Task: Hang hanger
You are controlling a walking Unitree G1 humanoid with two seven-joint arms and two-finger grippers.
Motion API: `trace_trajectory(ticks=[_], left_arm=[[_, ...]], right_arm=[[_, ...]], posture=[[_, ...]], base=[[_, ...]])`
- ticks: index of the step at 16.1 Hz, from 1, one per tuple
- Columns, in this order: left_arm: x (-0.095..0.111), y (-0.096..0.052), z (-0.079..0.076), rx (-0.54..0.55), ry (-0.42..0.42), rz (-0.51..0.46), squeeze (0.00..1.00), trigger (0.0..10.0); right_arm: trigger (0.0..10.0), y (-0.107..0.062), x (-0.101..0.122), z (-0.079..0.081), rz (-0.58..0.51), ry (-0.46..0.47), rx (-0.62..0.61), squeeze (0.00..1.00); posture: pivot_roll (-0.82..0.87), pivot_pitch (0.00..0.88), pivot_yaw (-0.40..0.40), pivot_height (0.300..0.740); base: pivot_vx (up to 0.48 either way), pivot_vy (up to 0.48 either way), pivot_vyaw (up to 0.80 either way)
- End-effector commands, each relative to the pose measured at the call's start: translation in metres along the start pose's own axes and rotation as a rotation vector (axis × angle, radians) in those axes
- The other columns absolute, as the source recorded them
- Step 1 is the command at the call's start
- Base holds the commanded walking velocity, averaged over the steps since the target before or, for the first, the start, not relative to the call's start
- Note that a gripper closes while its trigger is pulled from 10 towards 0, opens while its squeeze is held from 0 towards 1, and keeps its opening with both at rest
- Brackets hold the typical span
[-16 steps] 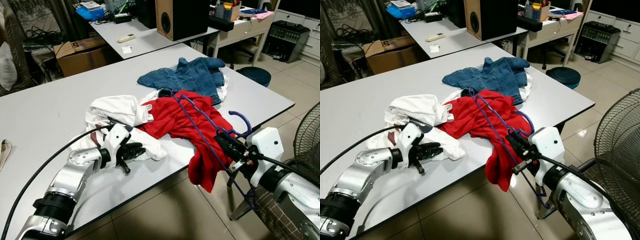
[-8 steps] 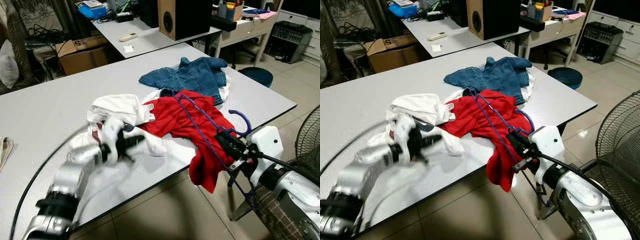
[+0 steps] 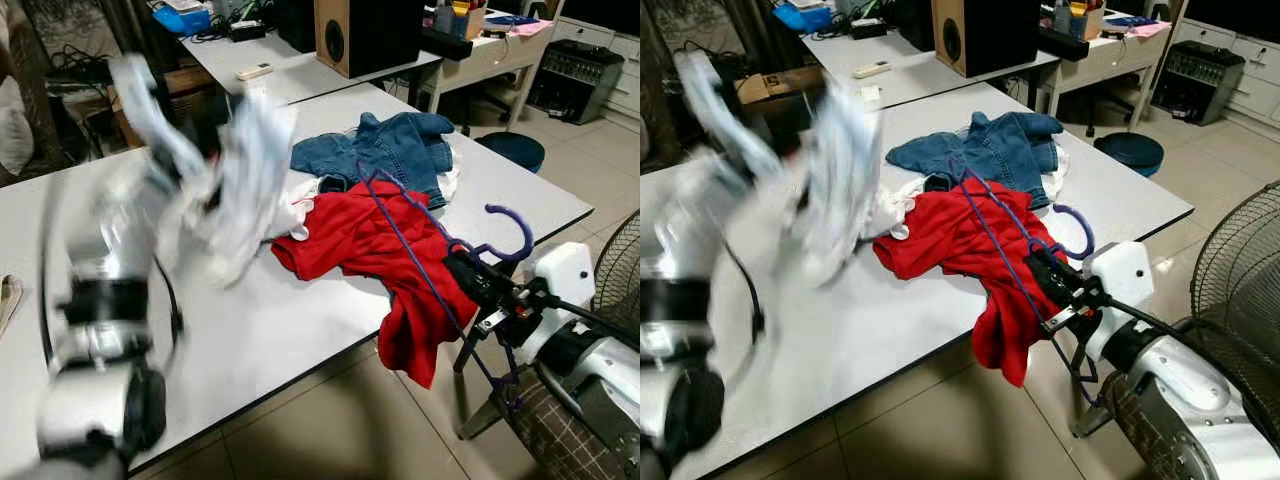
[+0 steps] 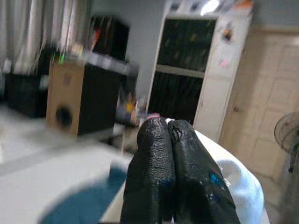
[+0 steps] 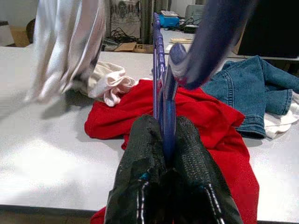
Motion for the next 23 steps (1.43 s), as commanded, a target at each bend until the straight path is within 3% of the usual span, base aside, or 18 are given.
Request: trace_trajectory(ticks=[1, 2, 3, 8, 10, 13, 16, 21, 23], left_arm=[[0.026, 0.004, -0.003, -0.023, 0.048, -0.073, 0.00, 0.0], [0.039, 0.007, -0.002, -0.024, 0.122, -0.095, 0.00, 0.0], [0.038, 0.007, 0.000, -0.024, 0.165, -0.076, 0.00, 0.0], [0.001, -0.008, -0.011, -0.108, 0.156, 0.064, 0.00, 0.0], [-0.010, -0.012, -0.009, -0.099, 0.174, 0.102, 0.00, 0.0], [-0.014, -0.013, -0.011, -0.105, 0.170, 0.117, 0.00, 0.0], [-0.019, -0.016, -0.023, -0.160, 0.146, 0.127, 0.00, 0.0], [-0.030, -0.026, -0.054, -0.322, 0.121, 0.176, 0.00, 0.0], [-0.020, -0.029, -0.052, -0.302, 0.132, 0.147, 0.00, 0.0]], right_arm=[[10.0, -0.001, 0.006, 0.002, -0.024, -0.017, 0.007, 0.00], [10.0, 0.000, 0.005, 0.005, -0.023, -0.013, 0.005, 0.00], [10.0, 0.000, 0.004, 0.009, -0.023, -0.007, 0.016, 0.00], [10.0, -0.006, 0.020, 0.037, -0.110, 0.075, 0.167, 0.00], [10.0, -0.012, 0.017, 0.054, -0.081, 0.128, 0.280, 0.00], [10.0, -0.015, 0.012, 0.061, -0.046, 0.136, 0.324, 0.00], [10.0, -0.007, 0.014, 0.049, -0.064, 0.121, 0.269, 0.00], [10.0, 0.014, 0.017, 0.045, -0.078, 0.117, 0.297, 0.00], [10.0, 0.028, 0.021, 0.023, -0.131, 0.107, 0.184, 0.00]], posture=[[-0.01, 0.000, 0.112, 0.740], [-0.01, 0.000, 0.122, 0.740], [-0.01, 0.000, 0.124, 0.740], [-0.01, 0.000, 0.133, 0.740], [-0.01, 0.000, 0.126, 0.740], [-0.01, 0.000, 0.122, 0.740], [-0.01, 0.000, 0.121, 0.740], [-0.01, 0.000, 0.117, 0.740], [-0.01, 0.000, 0.102, 0.740]], base=[[0.000, 0.000, 0.00], [0.000, 0.000, 0.00], [0.000, 0.000, 0.00], [0.000, 0.000, 0.00], [0.000, 0.000, 0.00], [0.000, 0.000, 0.00], [0.000, 0.000, 0.00], [0.000, 0.000, 0.00], [0.000, 0.000, 0.00]])
Point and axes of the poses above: a point about 5 cm out from each wrist's last joint towards the gripper, its own y axis pointing out of the wrist towards the gripper, its own x axis along the axis of the wrist's last joint, z = x × y, the point moved 6 cm from there along y, pointing out of the wrist towards the gripper, and after that the axes turned 5 degrees about y, right-handed, at the moved point
